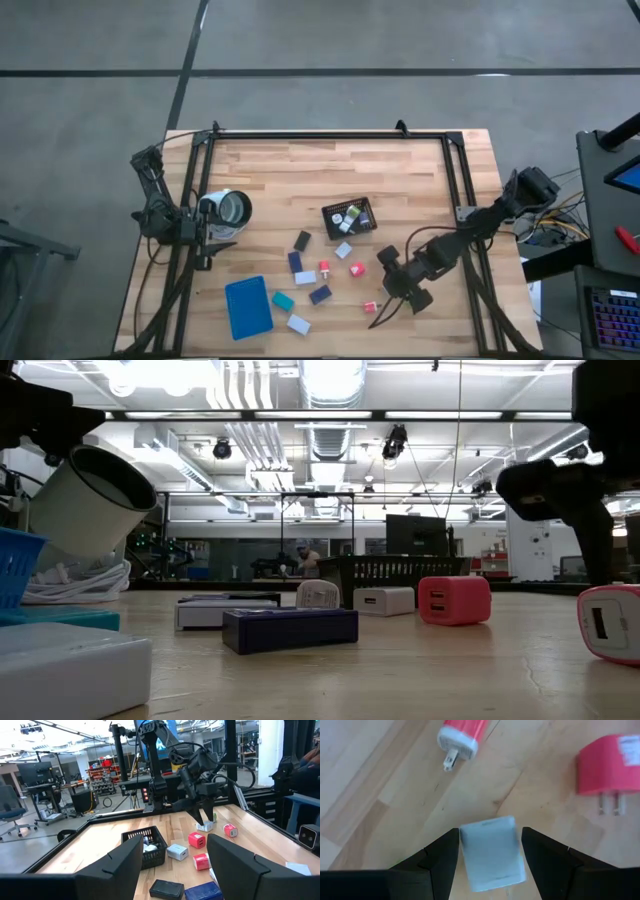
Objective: Pick & Place Office items
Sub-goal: Put the bottom white charger adapter into the black bin
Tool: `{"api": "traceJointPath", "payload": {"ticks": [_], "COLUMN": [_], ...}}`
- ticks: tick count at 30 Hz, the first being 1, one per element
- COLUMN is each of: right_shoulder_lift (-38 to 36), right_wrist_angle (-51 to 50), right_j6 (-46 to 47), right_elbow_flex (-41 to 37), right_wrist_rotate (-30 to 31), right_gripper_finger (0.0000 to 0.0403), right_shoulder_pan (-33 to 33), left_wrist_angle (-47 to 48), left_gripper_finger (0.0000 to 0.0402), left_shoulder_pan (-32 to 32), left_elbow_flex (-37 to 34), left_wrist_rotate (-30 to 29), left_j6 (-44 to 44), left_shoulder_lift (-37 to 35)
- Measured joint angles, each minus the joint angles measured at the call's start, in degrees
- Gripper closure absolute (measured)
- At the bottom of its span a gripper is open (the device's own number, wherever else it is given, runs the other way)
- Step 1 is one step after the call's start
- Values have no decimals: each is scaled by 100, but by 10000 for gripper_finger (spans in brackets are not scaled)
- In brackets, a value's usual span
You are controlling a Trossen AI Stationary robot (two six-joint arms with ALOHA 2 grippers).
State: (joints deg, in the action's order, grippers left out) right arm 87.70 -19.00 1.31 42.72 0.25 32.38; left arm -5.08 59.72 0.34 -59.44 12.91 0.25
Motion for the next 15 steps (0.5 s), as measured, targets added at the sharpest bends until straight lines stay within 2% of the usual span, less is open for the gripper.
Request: {"api": "traceJointPath", "payload": {"ticks": [7, 15], "right_shoulder_lift": [318, 309], "right_wrist_angle": [132, 157], "right_j6": [3, 19], "right_elbow_flex": [0, 0], "right_wrist_rotate": [-76, -75], "right_gripper_finger": [188, 188], "right_shoulder_pan": [0, 0], "left_wrist_angle": [1, 0], "left_gripper_finger": [177, 177], "left_shoulder_pan": [-1, 0], "left_elbow_flex": [-2, -1], "left_wrist_rotate": [-2, 0], "left_j6": [-1, -1], "left_shoulder_lift": [0, 0]}}
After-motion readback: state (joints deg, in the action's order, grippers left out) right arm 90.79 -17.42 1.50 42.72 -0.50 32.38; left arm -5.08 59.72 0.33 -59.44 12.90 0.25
